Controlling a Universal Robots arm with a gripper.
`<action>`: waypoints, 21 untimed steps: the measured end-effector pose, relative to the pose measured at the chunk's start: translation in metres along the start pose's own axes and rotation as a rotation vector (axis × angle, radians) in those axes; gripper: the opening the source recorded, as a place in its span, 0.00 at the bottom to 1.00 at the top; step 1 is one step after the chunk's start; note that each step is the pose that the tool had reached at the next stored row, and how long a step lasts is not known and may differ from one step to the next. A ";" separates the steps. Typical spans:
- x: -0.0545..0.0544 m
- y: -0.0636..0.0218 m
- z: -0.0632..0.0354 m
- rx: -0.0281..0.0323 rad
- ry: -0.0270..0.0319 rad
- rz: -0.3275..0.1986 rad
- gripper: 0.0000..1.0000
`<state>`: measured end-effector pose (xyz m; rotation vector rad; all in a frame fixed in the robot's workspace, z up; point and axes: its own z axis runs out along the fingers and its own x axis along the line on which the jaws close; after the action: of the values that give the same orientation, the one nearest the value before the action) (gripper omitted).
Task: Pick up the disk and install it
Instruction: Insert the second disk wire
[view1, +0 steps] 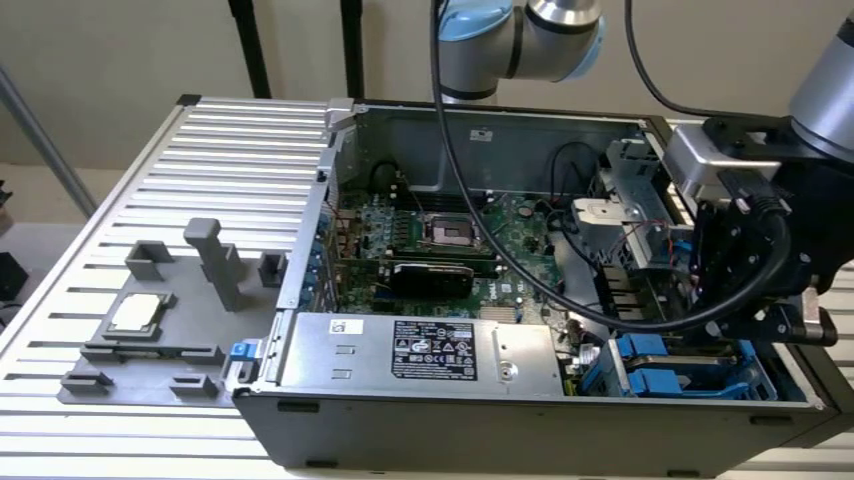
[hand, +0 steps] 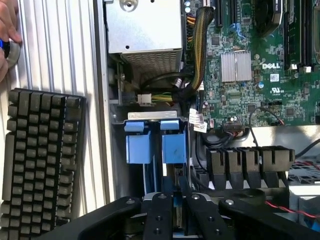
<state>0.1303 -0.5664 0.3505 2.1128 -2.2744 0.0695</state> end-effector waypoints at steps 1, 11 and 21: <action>0.000 0.0001 0.0007 0.0057 -0.0006 0.000 0.16; -0.003 0.0047 0.0022 0.0130 -0.0015 -0.001 0.16; -0.005 0.0048 0.0059 0.0146 -0.0040 -0.001 0.16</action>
<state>0.1258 -0.5618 0.3442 2.1228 -2.2823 0.0822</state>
